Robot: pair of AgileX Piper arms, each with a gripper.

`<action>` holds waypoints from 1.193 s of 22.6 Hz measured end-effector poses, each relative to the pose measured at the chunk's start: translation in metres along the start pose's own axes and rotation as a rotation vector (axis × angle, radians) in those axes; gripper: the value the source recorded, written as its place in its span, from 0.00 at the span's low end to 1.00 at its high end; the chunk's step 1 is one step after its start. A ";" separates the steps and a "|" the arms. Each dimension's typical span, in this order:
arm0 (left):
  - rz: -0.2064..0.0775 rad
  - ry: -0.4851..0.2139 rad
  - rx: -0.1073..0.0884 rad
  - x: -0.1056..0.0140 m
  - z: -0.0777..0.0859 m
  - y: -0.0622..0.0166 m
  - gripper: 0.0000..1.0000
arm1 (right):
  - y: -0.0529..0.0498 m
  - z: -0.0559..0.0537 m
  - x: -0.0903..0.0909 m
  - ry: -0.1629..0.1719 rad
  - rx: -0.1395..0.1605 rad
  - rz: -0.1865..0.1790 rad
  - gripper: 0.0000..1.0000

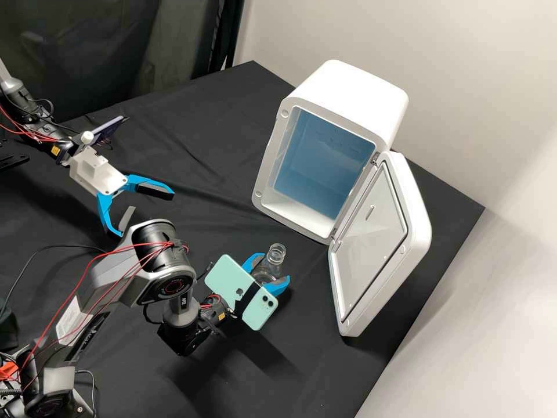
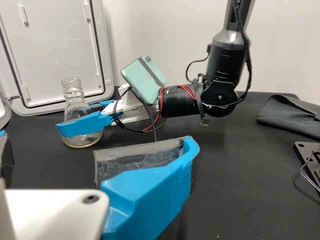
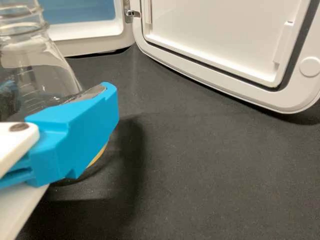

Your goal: Take the flask out of the incubator

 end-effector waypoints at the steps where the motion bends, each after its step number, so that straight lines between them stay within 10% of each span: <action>1: 0.000 0.000 0.000 0.000 0.000 0.0000 1.00 | 0.000 0.000 0.000 0.000 0.000 0.000 0.00; 2: 0.000 0.000 0.000 0.000 0.000 0.0000 1.00 | 0.000 0.000 0.000 0.000 0.000 0.000 0.00; 3: 0.000 0.000 0.000 0.000 0.000 0.0000 1.00 | 0.000 0.000 0.000 0.000 0.000 0.000 1.00; 27: 0.041 -0.028 -0.011 -0.001 0.002 -0.0035 1.00 | 0.013 -0.022 -0.015 0.050 -0.027 0.036 1.00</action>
